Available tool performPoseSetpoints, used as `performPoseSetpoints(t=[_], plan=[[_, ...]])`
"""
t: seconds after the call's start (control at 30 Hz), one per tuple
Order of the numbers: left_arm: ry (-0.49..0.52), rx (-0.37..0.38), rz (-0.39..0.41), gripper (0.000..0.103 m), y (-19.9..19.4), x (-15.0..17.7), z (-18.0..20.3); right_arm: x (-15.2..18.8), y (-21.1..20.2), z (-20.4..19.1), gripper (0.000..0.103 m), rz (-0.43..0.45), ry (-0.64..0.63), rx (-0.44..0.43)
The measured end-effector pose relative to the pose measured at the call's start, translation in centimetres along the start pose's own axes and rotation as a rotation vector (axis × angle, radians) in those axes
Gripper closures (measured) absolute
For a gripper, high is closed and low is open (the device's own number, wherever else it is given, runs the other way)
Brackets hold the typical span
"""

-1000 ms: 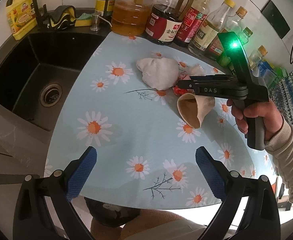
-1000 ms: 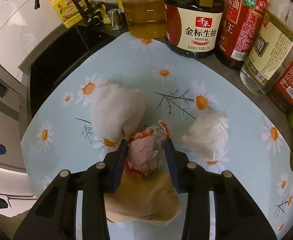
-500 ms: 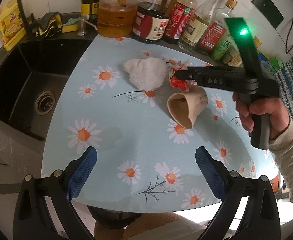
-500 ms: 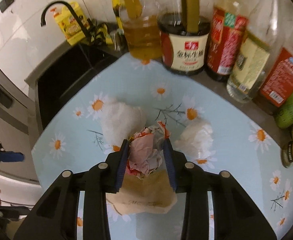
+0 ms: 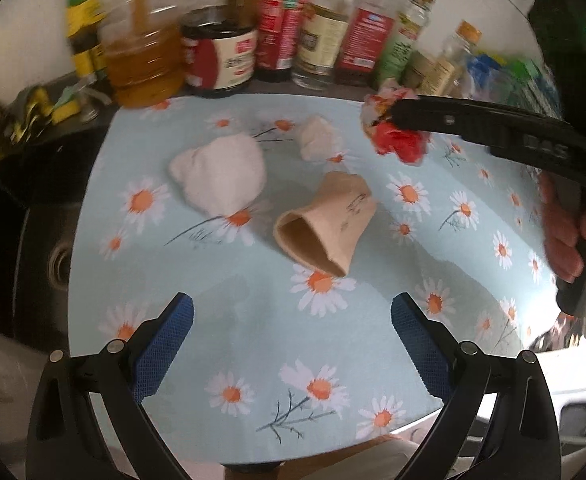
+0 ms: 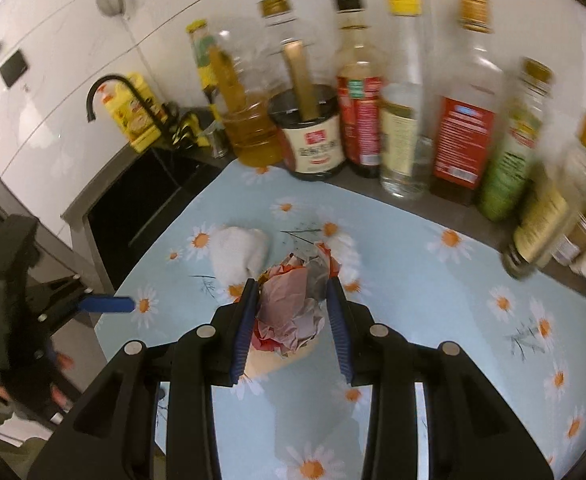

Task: Collect trash
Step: 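Grasp the tan paper cone with the left tool while the right tool holds the wrapper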

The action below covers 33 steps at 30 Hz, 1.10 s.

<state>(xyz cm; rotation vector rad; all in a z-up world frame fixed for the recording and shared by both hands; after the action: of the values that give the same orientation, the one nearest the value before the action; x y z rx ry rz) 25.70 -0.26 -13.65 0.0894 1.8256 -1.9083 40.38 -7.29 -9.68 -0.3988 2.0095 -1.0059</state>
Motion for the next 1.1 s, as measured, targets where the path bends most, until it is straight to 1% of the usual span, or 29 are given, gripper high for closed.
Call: performPoseSetpoints(t=[0.13, 0.27, 0.33, 0.4, 0.63, 0.83, 0.93, 1.0, 1.03, 1.07, 1.1], plan=[[0.092, -0.007, -0.015, 0.007, 1.2, -1.5, 1.5, 1.6, -1.7, 1.5, 0.067, 0.02, 0.053, 0.012], [0.18, -0.021, -0.057, 0.007, 3.3, -2.8, 2.6, 3.8, -2.8, 2.9, 0.067, 0.03, 0.113, 0.018], [0.234, -0.052, -0.08, 0.007, 4.5, -3.4, 3.2, 5.1, -3.1, 3.7, 0.067, 0.03, 0.148, 0.017], [0.263, -0.068, -0.093, 0.007, 5.4, -3.9, 3.6, 6.4, -3.3, 4.5, 0.067, 0.028, 0.183, 0.014], [0.336, -0.103, -0.146, 0.007, 8.1, -5.0, 4.5, 9.7, -3.3, 6.0, 0.067, 0.016, 0.258, -0.009], [0.364, -0.136, -0.2, 0.007, 10.3, -5.6, 4.2, 10.9, -3.0, 6.3, 0.067, 0.01, 0.286, -0.039], [0.368, -0.147, -0.229, 0.009, 11.0, -5.5, 4.0, 11.4, -3.0, 6.5, 0.067, 0.011, 0.297, -0.05], [0.373, -0.142, -0.234, 0.022, 11.2, -5.5, 4.0, 11.6, -3.0, 6.8, 0.067, 0.013, 0.304, -0.053], [0.376, -0.144, -0.234, 0.036, 11.2, -5.4, 4.0, 11.8, -2.9, 6.9, 0.067, 0.013, 0.309, -0.055], [0.382, -0.145, -0.235, 0.043, 11.2, -5.3, 4.0, 11.9, -2.9, 7.0, 0.067, 0.012, 0.313, -0.055], [0.385, -0.145, -0.238, 0.045, 11.2, -5.2, 4.0, 11.9, -2.8, 7.0, 0.067, 0.012, 0.316, -0.055]])
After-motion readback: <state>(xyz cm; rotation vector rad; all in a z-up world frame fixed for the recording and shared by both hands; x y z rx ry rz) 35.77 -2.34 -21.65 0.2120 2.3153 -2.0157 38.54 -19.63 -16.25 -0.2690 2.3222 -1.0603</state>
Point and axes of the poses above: each gripper's, at about its wrist camera, not at the fingertips, and y roughly the way its jaws point, z to its right, x to its underside, the point moved 6 cm from there along y, roughly the way its jaws point, and after that the axes turned 4 degrees about -x, right-handed, at the moved point
